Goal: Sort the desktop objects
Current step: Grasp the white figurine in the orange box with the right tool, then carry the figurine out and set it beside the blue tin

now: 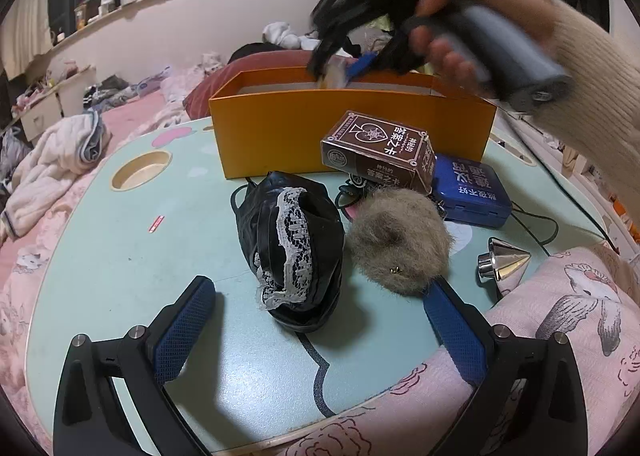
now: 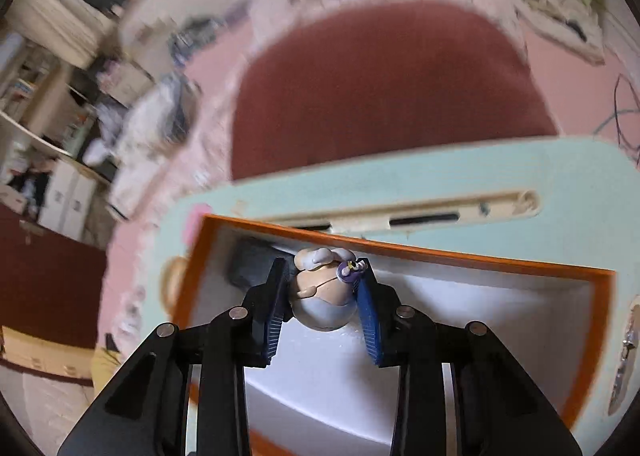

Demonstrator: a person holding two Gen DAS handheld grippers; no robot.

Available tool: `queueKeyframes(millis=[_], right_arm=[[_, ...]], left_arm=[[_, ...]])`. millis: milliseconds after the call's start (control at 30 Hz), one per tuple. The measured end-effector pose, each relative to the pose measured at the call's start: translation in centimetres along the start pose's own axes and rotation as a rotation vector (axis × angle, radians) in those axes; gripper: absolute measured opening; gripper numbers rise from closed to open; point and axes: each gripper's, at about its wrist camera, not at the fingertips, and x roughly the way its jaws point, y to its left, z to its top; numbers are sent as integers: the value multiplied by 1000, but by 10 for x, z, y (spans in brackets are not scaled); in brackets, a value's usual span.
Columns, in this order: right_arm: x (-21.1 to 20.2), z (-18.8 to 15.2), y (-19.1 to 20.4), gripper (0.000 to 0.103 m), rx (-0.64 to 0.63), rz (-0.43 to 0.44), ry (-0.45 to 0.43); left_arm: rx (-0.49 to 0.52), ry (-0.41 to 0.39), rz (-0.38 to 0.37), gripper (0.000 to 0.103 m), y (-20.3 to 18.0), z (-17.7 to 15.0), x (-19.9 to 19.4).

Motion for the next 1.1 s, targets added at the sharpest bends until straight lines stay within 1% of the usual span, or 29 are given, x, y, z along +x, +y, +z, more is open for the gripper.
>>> queueKeyframes(millis=[33, 100, 167, 233, 300, 333, 400, 467, 533, 600, 633, 700, 733, 800, 833, 900, 933, 1000, 1100], right_arm=[[-20, -6, 0, 35, -19, 39, -51], [-49, -20, 1, 35, -43, 95, -104], [-82, -43, 4, 35, -89, 151, -150], [-103, -70, 12, 35, -145, 184, -180], [-114, -98, 13, 35, -200, 191, -180], [-117, -118, 11, 35, -232, 187, -159], [-114, -142, 3, 35, -254, 175, -127], [-102, -162, -6, 35, -278, 118, -105], [-91, -172, -15, 35, -275, 81, -82], [-76, -172, -21, 35, -253, 88, -52], [-71, -170, -22, 36, -247, 99, -55], [-72, -167, -20, 36, -256, 110, -115], [-77, -165, -18, 39, -255, 116, -166], [-87, -167, -18, 56, -245, 134, -220], [-94, -172, -19, 68, -248, 137, -247], [-104, -181, -20, 69, -277, 131, -278], [-106, -187, -21, 69, -299, 113, -277], [-110, -200, -24, 69, -342, 53, -270], [-104, -225, -31, 69, -418, -68, -269]], left_arm=[[0, 0, 0, 103, 0, 0, -1], [0, 0, 0, 103, 0, 0, 0], [1, 0, 0, 103, 0, 0, 0], [0, 0, 0, 103, 0, 0, 1], [1, 0, 0, 103, 0, -1, 0], [1, 0, 0, 103, 0, 0, 1], [1, 1, 0, 103, 0, 0, 0], [1, 0, -1, 103, 0, -1, 0], [1, 0, -1, 103, 0, -1, 0], [1, 0, -1, 103, 0, -1, 0], [1, 0, -2, 103, 0, -1, 0], [1, 0, -2, 103, 0, 0, 1], [1, 0, -2, 103, 0, -1, 0], [1, 0, -2, 103, 0, -1, 0], [1, 0, -2, 103, 0, -1, 0], [2, 0, -1, 103, 0, 0, 1], [2, 0, -2, 103, 0, -1, 0], [2, 0, -2, 103, 0, -1, 0], [2, 0, -2, 103, 0, -1, 1]])
